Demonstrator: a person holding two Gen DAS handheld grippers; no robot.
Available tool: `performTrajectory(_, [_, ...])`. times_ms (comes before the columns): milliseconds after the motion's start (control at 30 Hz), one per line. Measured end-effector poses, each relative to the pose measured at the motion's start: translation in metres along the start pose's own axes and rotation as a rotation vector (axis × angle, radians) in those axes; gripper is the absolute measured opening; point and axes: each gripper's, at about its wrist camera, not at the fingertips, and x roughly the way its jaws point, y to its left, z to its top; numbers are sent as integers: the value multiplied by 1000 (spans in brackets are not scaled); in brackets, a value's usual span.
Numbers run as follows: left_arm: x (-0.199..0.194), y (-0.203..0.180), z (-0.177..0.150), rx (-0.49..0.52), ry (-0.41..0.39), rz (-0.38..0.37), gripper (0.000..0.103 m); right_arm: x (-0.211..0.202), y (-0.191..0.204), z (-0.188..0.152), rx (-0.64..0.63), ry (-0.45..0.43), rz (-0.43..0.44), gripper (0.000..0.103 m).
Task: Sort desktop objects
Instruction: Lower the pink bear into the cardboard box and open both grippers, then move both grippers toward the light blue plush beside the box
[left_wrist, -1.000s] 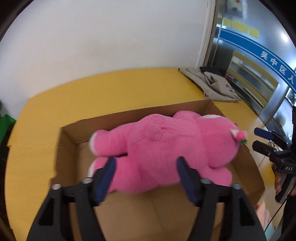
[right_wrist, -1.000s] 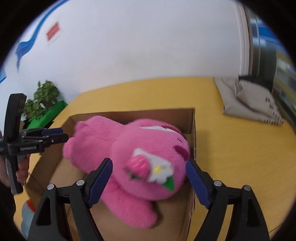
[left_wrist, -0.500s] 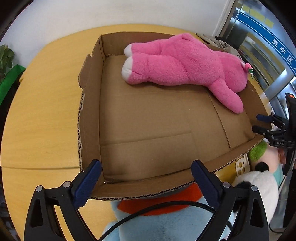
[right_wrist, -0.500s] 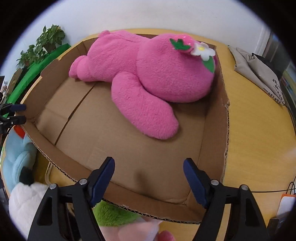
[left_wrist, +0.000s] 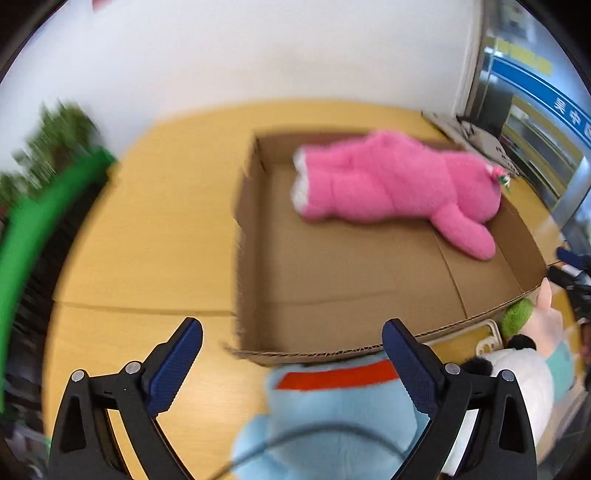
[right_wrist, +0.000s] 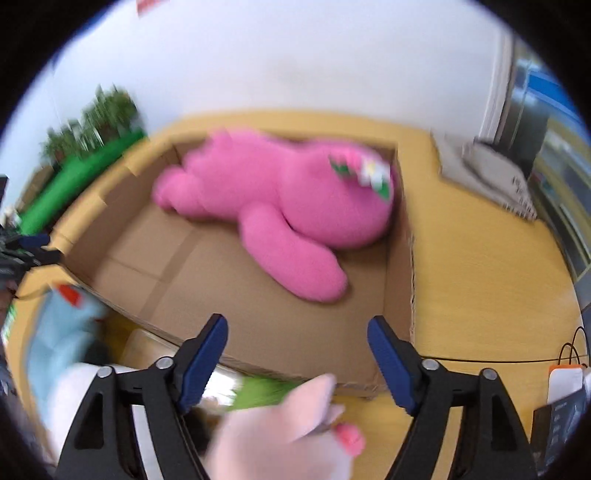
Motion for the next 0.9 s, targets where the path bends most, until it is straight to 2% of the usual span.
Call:
performTrajectory(100, [-39,-7,-13,6,-112,40,103,-28,25,-9,13,-85,56,84])
performTrajectory(167, [-57,-12,-26,-4,-158,49,103,-36,41,-17,62,-120,119,87])
performTrajectory(233, [-65,-15,-40,-17,-167,45,103,-44,52,-28,110,-136,189,90])
performTrajectory(267, [-67,-17,-47,-21,-163,38,103,-47,56,-32,122,-142,193,94])
performTrajectory(300, [-68,-20,-54,-22,-158,28,103,-48,61,-35,133,-149,189,103])
performTrajectory(333, [-69,-22,-59,-21,-153,12,103,-50,65,-38,145,-156,185,103])
performTrajectory(500, [-70,-34,-74,-43,-126,-92,103,-56,74,-42,135,-181,17,103])
performTrajectory(600, [-69,-44,-74,-34,-127,-113,103,-58,71,-41,130,-191,-63,103])
performTrajectory(733, [-65,-54,-73,-15,-123,-100,103,-56,69,-43,122,-176,-106,103])
performTrajectory(900, [-56,-54,-74,-49,-99,-107,103,-58,68,-48,108,-162,-149,103])
